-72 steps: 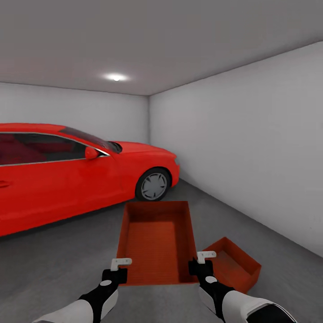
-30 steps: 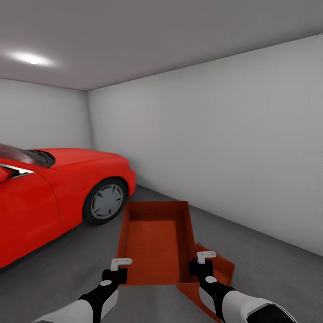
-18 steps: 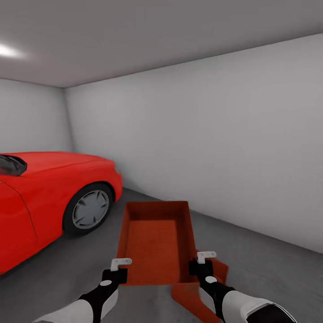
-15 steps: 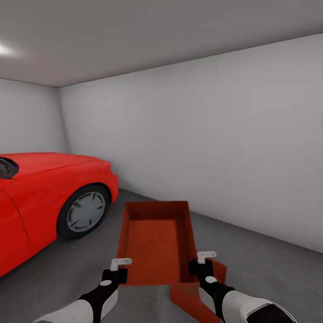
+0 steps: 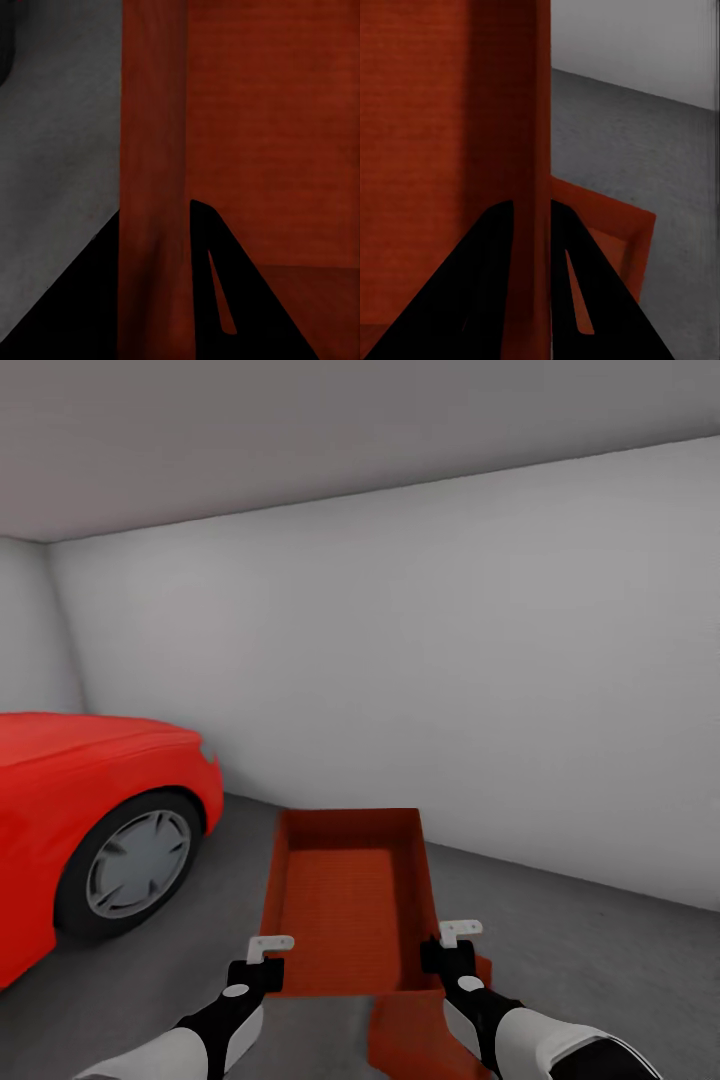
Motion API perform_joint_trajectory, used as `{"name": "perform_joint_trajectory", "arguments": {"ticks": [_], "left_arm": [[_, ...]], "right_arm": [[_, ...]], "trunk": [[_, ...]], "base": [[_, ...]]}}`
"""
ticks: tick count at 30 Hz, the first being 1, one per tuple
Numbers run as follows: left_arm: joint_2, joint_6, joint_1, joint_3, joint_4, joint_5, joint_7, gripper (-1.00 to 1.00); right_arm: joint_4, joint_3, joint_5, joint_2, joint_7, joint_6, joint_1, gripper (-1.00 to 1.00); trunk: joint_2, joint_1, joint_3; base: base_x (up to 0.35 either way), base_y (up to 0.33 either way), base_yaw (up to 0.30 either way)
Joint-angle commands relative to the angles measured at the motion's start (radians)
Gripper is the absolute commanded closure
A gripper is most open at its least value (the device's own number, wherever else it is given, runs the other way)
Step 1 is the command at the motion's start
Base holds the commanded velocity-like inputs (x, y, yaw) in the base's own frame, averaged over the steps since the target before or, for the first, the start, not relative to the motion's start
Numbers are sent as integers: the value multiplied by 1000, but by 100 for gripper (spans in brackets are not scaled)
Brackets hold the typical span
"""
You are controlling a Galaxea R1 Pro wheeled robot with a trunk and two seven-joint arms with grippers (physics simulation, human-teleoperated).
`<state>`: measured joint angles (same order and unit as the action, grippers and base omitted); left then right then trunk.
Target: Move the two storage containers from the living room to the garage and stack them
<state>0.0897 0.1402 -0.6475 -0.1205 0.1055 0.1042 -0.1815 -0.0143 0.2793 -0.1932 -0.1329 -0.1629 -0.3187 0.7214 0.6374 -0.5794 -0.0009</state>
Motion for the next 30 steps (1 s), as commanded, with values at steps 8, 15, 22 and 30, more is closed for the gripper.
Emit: {"name": "perform_joint_trajectory", "arguments": {"ticks": [8, 15, 22, 30], "left_arm": [[2, 5, 0, -2, 0, 5, -7, 100], [2, 6, 0, -2, 0, 5, -7, 100], [2, 6, 0, -2, 0, 6, -7, 100], [2, 6, 0, -2, 0, 7, -7, 100]], "right_arm": [[0, -52, 6, -8, -1, 0, 1, 100], [0, -52, 6, -8, -1, 0, 1, 100], [0, -52, 6, -8, -1, 0, 1, 100], [0, -52, 6, -8, -1, 0, 1, 100]], "trunk": [[0, -1, 0], [0, -1, 0], [0, -1, 0], [0, -1, 0]], "base": [[259, 183, -277], [20, 13, -277], [0, 0, -277], [0, 0, -277]]}}
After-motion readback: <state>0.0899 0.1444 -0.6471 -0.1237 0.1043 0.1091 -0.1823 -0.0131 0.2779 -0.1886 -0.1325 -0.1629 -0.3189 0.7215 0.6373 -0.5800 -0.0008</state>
